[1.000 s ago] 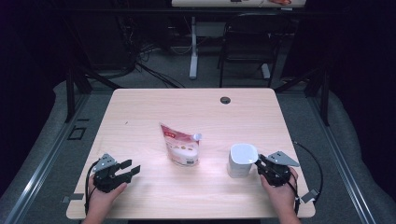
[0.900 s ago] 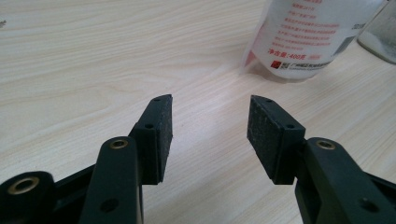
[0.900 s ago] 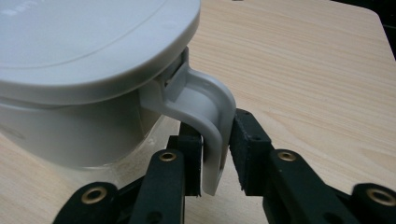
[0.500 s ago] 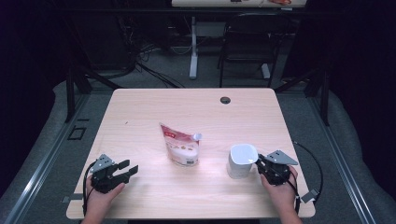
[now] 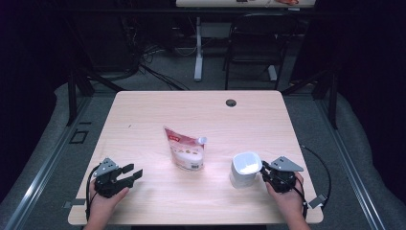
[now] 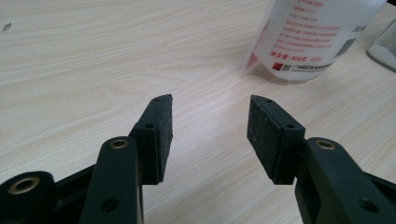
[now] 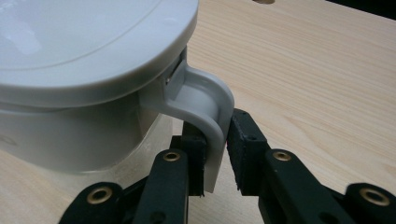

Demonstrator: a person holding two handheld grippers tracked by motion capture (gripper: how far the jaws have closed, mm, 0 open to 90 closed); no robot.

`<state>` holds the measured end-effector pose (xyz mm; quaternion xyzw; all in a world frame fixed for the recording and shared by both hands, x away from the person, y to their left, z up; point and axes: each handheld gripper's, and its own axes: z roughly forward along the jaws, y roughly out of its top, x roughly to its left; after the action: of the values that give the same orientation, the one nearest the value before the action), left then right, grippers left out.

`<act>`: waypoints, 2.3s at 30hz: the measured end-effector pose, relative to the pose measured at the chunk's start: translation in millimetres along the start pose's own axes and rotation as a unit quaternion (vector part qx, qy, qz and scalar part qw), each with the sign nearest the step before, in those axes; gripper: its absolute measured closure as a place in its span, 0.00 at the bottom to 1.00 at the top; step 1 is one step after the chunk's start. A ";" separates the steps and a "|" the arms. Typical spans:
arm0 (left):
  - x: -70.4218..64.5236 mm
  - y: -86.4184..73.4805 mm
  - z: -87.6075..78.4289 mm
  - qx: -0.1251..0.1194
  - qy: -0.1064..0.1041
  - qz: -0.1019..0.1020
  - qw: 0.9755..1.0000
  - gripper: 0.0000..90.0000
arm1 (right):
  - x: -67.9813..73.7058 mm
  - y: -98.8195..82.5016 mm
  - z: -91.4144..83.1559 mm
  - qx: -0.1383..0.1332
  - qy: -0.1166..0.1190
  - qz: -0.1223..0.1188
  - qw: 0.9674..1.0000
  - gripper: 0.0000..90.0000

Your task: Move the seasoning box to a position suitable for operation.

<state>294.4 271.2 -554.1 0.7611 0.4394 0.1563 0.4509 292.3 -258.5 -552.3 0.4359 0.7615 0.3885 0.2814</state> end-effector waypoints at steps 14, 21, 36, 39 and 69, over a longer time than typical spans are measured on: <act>-0.5 -0.3 0.9 0.004 -0.002 0.004 1.000 0.56 | 9.6 -0.3 -3.6 0.003 0.035 -0.025 0.999 0.86; -0.9 -0.5 1.8 0.005 -0.001 0.002 1.000 0.56 | 15.5 1.4 -1.9 0.002 0.057 -0.036 0.998 0.86; -1.6 -0.8 2.6 0.006 -0.001 0.002 1.000 0.57 | 28.9 5.2 1.4 0.001 0.085 -0.049 0.995 0.85; -1.6 -1.0 2.7 0.006 -0.001 0.003 1.000 0.57 | 27.2 5.0 0.0 -0.001 0.094 -0.042 0.995 0.83; -1.6 4.2 7.7 0.006 -0.004 0.001 1.000 0.56 | -1.1 -1.7 -38.4 -0.039 0.071 0.018 0.997 0.64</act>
<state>300.6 264.8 -554.6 0.7646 0.4381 0.1511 0.4478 262.6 -273.3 -532.9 0.4099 0.7557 0.4528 0.2362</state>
